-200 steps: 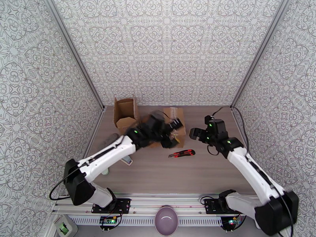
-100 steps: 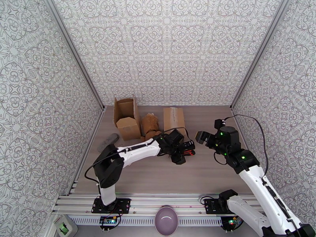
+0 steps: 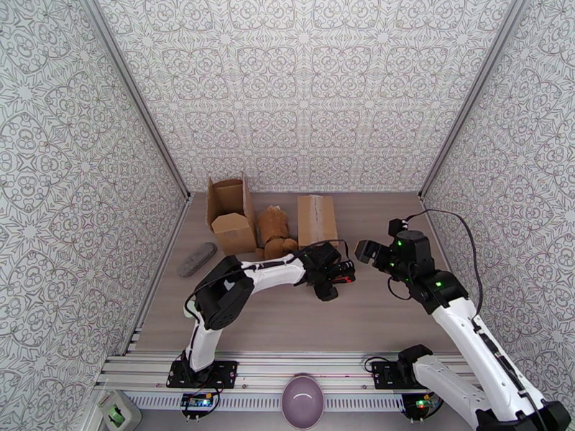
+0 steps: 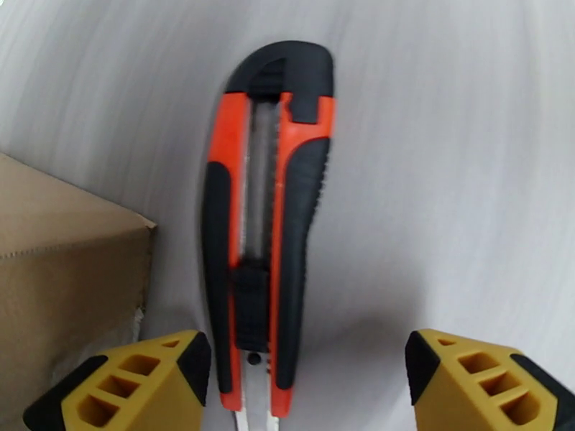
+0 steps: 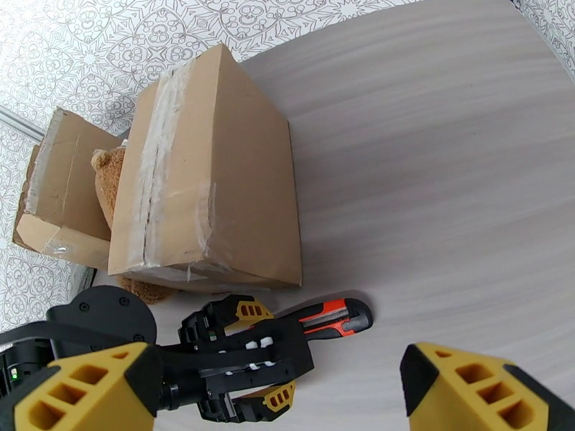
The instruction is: Unpack the express box
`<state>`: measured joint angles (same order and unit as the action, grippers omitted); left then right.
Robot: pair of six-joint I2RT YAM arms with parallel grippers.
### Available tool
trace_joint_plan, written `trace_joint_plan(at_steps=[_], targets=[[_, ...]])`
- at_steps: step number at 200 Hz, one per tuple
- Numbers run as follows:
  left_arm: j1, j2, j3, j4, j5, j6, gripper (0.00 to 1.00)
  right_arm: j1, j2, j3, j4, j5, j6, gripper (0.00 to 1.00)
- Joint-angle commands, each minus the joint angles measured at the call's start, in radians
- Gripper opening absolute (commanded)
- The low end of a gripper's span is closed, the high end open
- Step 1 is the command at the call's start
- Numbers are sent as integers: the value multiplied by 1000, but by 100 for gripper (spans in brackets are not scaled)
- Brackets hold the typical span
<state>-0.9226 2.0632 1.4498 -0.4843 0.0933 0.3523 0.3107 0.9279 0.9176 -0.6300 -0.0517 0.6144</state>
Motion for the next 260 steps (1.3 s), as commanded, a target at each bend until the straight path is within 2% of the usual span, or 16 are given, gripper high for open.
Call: trace_joint_plan(at_steps=[1, 45, 88, 127, 153, 208, 260], targets=[[18, 39, 50, 29, -27, 14, 79, 10, 18, -19, 31, 3, 5, 93], [59, 84, 104, -19, 44, 23, 79, 10, 66, -17, 70, -22, -8, 93], [52, 147, 147, -97, 94, 29, 76, 10, 116, 19, 88, -39, -40, 93], [48, 200, 173, -137, 116, 27, 70, 10, 121, 7, 100, -57, -47, 93], [45, 220, 176, -157, 115, 37, 62, 9, 110, -13, 107, -60, -45, 93], [18, 167, 143, -139, 99, 54, 44, 10, 29, -41, 85, -8, -39, 93], [13, 16, 58, -46, 126, -9, 40, 8, -100, -90, 8, 96, 36, 95]])
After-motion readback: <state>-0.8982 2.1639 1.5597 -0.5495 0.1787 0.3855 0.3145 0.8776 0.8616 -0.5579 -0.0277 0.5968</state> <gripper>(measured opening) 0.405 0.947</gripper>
